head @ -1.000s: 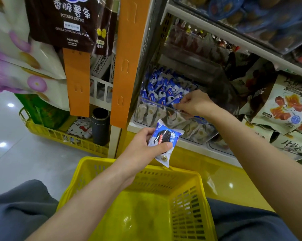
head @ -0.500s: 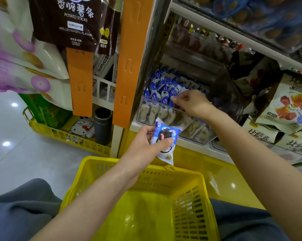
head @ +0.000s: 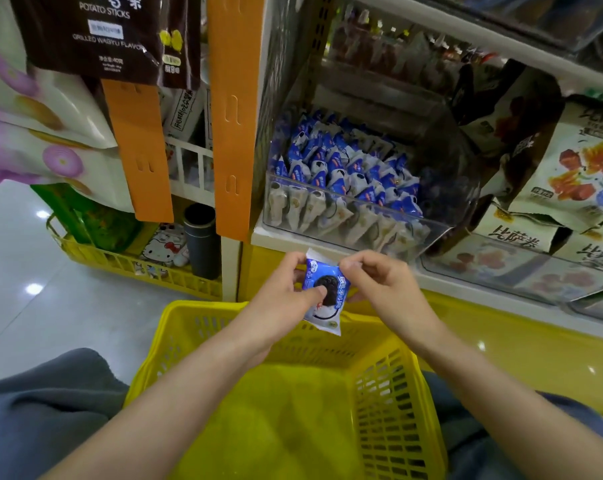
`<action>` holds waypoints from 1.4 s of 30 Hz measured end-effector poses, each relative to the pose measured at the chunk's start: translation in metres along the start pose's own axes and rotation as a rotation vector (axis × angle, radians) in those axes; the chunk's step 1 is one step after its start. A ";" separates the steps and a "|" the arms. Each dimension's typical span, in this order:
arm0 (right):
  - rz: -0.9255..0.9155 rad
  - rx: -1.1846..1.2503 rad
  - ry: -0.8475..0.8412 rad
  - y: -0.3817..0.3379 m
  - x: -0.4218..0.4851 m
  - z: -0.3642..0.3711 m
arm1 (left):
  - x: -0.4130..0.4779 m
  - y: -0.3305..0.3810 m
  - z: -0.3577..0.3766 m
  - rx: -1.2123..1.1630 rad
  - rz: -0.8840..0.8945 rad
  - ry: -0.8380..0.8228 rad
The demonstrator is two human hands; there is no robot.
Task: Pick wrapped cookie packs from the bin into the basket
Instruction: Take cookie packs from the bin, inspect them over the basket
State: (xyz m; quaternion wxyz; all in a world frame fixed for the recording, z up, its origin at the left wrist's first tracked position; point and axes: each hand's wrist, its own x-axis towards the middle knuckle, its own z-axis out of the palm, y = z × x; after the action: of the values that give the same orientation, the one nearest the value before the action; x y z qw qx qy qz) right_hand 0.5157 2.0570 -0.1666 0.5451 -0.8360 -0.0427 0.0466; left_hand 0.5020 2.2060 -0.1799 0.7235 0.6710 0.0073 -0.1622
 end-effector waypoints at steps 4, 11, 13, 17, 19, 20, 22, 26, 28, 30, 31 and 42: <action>0.098 0.088 0.038 0.011 -0.001 0.001 | 0.002 -0.007 0.004 0.094 0.058 -0.012; -0.096 -0.189 0.008 0.022 -0.009 0.011 | 0.005 -0.016 0.005 0.118 0.005 0.125; -0.222 -0.317 -0.008 0.022 -0.012 0.010 | 0.004 -0.018 0.005 0.114 -0.018 0.125; -0.353 -0.488 -0.009 0.021 -0.016 0.006 | 0.004 -0.021 0.007 0.088 -0.046 0.101; -0.316 -0.432 0.057 0.021 -0.015 0.006 | 0.005 -0.019 0.007 0.029 -0.058 0.106; -0.267 -0.372 0.096 0.022 -0.014 0.006 | 0.006 -0.019 0.007 -0.006 -0.074 0.108; -0.112 -0.181 0.165 0.022 -0.011 0.005 | 0.007 -0.018 0.007 -0.028 -0.114 0.105; 0.188 0.279 0.190 0.021 -0.004 0.000 | 0.005 -0.019 0.005 -0.045 -0.075 0.139; 0.278 0.444 0.142 0.021 -0.005 0.001 | 0.006 -0.017 0.003 -0.086 -0.035 0.190; 0.331 0.533 0.081 0.022 -0.008 0.002 | 0.006 -0.016 0.002 -0.132 0.012 0.231; 0.346 0.528 0.045 0.023 -0.009 0.003 | 0.007 -0.015 0.002 -0.141 0.043 0.251; -0.109 -0.103 -0.034 0.026 -0.015 0.010 | 0.006 -0.019 -0.002 0.354 0.271 0.214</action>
State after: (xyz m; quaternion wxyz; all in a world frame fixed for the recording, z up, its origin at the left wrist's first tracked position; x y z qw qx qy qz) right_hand 0.4998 2.0536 -0.1945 0.5023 -0.8585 -0.0997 0.0288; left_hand 0.5037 2.2060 -0.2000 0.6049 0.7955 -0.0346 0.0095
